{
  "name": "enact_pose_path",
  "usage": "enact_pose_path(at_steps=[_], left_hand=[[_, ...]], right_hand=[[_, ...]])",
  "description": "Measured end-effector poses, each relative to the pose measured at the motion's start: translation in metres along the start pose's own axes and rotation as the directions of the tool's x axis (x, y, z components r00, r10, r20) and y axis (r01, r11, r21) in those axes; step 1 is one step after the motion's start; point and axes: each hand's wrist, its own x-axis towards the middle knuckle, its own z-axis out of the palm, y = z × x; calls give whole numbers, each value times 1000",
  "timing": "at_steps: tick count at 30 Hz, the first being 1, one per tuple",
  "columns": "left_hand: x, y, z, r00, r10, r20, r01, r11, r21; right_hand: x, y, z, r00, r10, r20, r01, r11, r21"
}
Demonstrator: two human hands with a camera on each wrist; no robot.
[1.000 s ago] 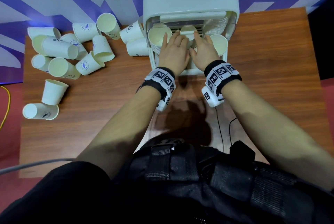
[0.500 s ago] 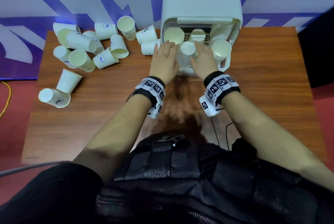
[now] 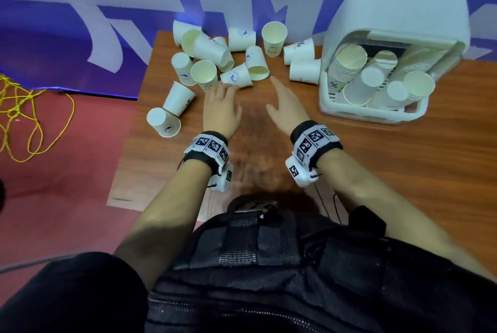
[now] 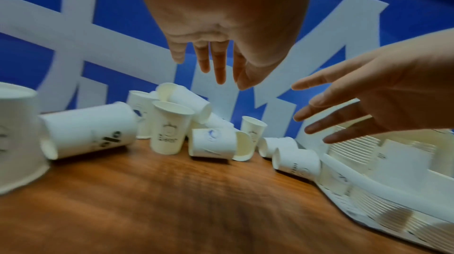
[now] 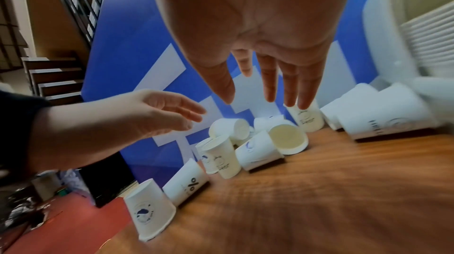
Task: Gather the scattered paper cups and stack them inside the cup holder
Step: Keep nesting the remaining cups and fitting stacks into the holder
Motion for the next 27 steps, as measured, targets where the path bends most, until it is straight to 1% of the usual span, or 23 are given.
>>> enact_pose_path(at_steps=[7,10,12,15,18,24,27], left_hand=[[-11,-100,-41,978,-205,46,203,978,54],[-17,-129,-50,955,-266,131,254,961,107],[-19,-144,-51,935,-303,186,286,952,112],[-17,-159,-50,900,-341,272,326,940,100],[-9,-167,-48,856,-357,374,334,934,128],[14,-173,-39,799,-377,468,349,925,150],[21,-175,-33,773,-358,523,326,932,156]], right_hand=[[23,-73,70,992,14,127,-12,1000,-14],[32,-92,97,986,13,163,-11,1000,-13],[37,-99,112,982,22,188,-20,1000,-14],[45,-106,128,974,53,222,-45,998,-41],[55,-109,139,966,88,242,-73,995,-70],[81,-111,143,951,120,284,-78,985,-155],[94,-113,146,951,119,285,-83,987,-137]])
